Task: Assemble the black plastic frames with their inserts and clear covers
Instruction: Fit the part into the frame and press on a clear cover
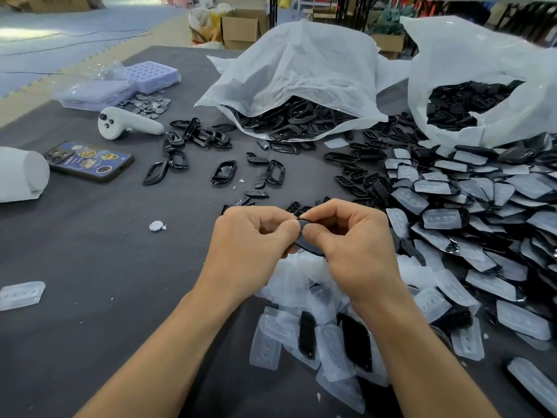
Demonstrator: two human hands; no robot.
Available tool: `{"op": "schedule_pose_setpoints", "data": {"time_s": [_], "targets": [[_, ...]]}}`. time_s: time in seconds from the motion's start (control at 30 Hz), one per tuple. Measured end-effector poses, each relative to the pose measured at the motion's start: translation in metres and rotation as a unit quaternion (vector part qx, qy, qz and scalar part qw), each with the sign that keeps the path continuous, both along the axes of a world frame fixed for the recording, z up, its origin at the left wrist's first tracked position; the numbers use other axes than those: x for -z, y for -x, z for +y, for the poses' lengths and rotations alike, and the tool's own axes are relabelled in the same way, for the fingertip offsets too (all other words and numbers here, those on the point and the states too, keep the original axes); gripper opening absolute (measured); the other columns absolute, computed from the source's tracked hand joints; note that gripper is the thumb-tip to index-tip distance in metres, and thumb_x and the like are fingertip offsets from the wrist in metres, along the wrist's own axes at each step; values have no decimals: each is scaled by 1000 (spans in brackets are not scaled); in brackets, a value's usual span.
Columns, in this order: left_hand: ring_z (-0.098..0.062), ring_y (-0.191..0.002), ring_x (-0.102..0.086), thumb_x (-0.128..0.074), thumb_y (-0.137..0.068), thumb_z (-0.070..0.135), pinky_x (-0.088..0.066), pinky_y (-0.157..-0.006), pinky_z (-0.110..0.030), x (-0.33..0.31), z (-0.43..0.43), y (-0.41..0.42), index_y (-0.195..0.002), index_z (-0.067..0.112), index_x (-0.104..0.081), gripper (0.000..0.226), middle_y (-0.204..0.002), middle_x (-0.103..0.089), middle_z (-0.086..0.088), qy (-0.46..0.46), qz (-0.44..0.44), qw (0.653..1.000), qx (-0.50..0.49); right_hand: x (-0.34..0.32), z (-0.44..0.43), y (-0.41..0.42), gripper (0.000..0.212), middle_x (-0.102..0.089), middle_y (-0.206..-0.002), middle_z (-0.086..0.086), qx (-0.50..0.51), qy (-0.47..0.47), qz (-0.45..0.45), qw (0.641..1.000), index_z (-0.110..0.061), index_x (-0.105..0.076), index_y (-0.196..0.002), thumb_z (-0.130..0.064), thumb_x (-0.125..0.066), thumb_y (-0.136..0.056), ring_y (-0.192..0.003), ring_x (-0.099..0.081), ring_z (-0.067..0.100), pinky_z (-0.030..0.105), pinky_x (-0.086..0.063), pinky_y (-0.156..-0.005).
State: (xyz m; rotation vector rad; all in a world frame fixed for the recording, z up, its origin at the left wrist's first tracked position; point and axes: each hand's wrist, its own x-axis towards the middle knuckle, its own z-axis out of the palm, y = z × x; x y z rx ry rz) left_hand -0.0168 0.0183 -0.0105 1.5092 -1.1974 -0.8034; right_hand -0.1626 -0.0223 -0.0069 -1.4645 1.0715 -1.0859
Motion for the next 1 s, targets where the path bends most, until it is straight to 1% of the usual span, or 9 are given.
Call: {"op": "schedule_pose_setpoints", "data": {"time_s": [0.07,0.13,0.27,0.37,0.47,0.63,0.73,0.83,1.0], "targets": [[-17,-60,-73,-73,-90,14,-62,-60,-31,0,1,1,-82,31,-82,21,-63,-75,5,32,-49,998,-9,-1,-1,2,25,-77,-74,3,-4,-14,-13,1000,-16,-78,-75,9,-77,-81,-72,-75,20,29,-60,-68],[-13,-54,-71,-73,-90,11,-59,-54,-26,1,2,2,-79,30,-81,23,-59,-73,6,44,-50,998,-23,-2,-1,2,24,-77,-75,5,-5,-29,-28,999,-15,-78,-74,8,-76,-81,-72,-73,21,34,-62,-71],[-19,-55,-72,-72,-91,8,-61,-55,-32,3,1,5,-80,29,-81,25,-62,-75,1,55,-18,998,-30,-2,0,1,21,-76,-74,1,3,-9,-19,1000,-19,-78,-77,0,-75,-84,-69,-69,15,30,-59,-68],[-20,-53,-71,-70,-93,3,-56,-50,-24,2,2,3,-77,21,-80,26,-61,-74,-3,35,-3,999,12,-1,0,2,20,-75,-70,-1,14,19,22,999,-19,-78,-75,-2,-76,-84,-65,-67,13,31,-58,-65],[-20,-47,-68,-70,-92,0,-54,-47,-25,-1,1,-1,-75,18,-80,27,-58,-72,-7,27,20,999,20,-2,1,2,21,-75,-70,-4,8,33,27,999,-22,-80,-77,-3,-77,-86,-63,-68,11,26,-53,-59],[-20,-47,-66,-69,-93,1,-53,-47,-25,1,-2,0,-77,22,-80,28,-58,-71,-8,61,63,995,-55,-3,0,3,24,-77,-80,11,-28,-52,-101,993,-12,-79,-93,8,-67,-91,-66,-74,23,25,-59,-60],[-19,-52,-68,-70,-94,5,-55,-51,-24,2,-2,1,-88,23,-81,21,-63,-74,-8,46,90,994,-48,-1,-2,4,29,-74,-71,12,-11,-59,-99,993,-13,-78,-87,13,-67,-88,-53,-66,22,24,-57,-56],[-22,-59,-71,-70,-83,15,-56,-56,-28,1,0,2,-95,29,-83,23,-71,-78,-5,33,70,996,-34,-2,-4,5,35,-71,-65,13,-5,-62,-102,993,-16,-79,-79,16,-67,-86,-49,-59,22,25,-53,-51],[-19,-52,-67,-68,-81,-14,-53,-51,-24,0,-2,-2,-83,26,-83,43,-62,-73,-12,23,98,993,-56,-3,-3,7,38,-75,-74,15,-35,-96,-102,990,-15,-80,-77,16,-62,-87,-52,-61,24,26,-57,-54]]}}
